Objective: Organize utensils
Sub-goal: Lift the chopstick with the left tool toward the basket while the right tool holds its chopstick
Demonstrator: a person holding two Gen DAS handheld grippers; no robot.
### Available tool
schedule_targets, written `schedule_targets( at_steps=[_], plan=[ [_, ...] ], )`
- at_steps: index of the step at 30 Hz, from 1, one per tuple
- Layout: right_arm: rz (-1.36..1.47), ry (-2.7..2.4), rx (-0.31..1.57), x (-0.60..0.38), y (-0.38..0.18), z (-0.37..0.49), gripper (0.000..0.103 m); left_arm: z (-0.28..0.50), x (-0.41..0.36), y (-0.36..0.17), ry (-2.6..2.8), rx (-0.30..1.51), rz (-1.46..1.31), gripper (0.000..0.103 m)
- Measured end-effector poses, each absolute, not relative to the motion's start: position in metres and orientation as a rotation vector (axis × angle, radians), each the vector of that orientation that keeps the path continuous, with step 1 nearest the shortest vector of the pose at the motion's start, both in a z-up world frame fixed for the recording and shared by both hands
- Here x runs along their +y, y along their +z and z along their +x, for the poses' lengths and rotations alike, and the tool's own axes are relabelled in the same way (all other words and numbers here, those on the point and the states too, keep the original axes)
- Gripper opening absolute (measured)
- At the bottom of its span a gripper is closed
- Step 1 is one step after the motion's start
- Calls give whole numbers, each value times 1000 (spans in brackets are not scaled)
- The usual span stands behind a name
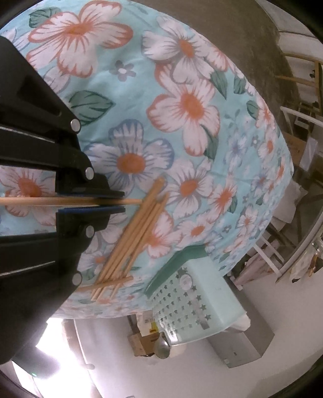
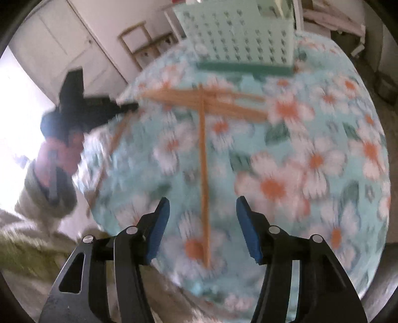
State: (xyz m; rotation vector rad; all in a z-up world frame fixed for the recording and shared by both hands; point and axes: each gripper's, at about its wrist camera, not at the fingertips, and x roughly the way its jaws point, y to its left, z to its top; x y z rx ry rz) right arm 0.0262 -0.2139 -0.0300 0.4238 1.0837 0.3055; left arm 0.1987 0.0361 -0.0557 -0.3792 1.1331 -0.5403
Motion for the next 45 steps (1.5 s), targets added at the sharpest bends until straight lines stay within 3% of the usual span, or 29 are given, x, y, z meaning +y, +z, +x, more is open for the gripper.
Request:
schedule_targets(
  at_steps=[3, 5, 9, 18, 21, 25, 27, 30, 36, 45],
  plan=[
    [452, 284, 1038, -209, -27, 51, 54, 199, 36, -56, -546, 1152, -375, 10],
    [483, 273, 1031, -202, -30, 78, 46, 197, 35, -54, -544, 1160, -350, 16],
    [468, 271, 1060, -185, -41, 107, 7, 188, 29, -48, -547, 1148, -288, 26],
    [460, 295, 1139, -191, -40, 86, 4, 187, 17, -49, -533, 1140, -163, 26],
    [469, 315, 1183, -195, -41, 79, 8, 191, 10, -51, -519, 1144, -122, 26],
    [488, 300, 1152, -195, -39, 93, 23, 195, 5, -51, -504, 1142, -84, 26],
    [514, 310, 1137, -193, -40, 104, 23, 197, 5, -52, -482, 1136, -72, 17],
    [517, 294, 1134, -185, -46, 115, 6, 199, 8, -53, -459, 1129, -75, 8],
    [515, 262, 1056, -193, -27, 110, 5, 194, 16, -36, -467, 1085, -99, 6],
    [577, 253, 763, -233, 48, 91, 5, 177, 38, 55, -626, 888, -249, 5]
  ],
)
